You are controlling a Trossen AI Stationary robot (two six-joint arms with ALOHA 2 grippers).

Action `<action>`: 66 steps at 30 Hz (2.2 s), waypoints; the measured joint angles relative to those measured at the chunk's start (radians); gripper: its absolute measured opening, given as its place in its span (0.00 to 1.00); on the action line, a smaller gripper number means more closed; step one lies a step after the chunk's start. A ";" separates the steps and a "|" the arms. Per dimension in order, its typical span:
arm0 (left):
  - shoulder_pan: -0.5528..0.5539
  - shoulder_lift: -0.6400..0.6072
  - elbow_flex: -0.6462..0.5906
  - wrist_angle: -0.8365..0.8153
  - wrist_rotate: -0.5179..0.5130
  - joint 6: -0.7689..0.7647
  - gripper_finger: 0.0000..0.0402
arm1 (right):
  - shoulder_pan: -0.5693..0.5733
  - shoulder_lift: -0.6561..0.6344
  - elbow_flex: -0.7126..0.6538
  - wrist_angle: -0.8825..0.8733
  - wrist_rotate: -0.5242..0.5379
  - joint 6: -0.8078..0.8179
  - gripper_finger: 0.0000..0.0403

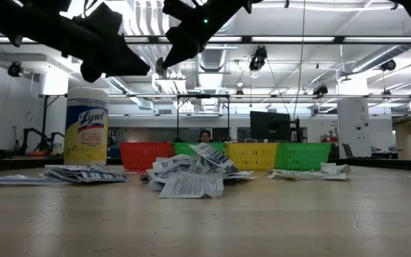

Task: Pick & Place First Aid Supplies
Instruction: Put the ointment pack into the red bin

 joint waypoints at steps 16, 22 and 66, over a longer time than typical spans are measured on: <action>0.035 0.013 0.003 0.065 -0.027 -0.115 0.21 | 0.022 0.001 -0.003 0.001 0.077 -0.001 0.02; 0.045 0.016 0.003 0.068 -0.019 -0.192 0.21 | 0.021 0.001 -0.003 0.001 0.085 -0.002 0.02; 0.115 0.170 0.061 0.236 0.074 -0.149 0.38 | 0.043 0.001 -0.012 0.029 0.077 0.001 0.02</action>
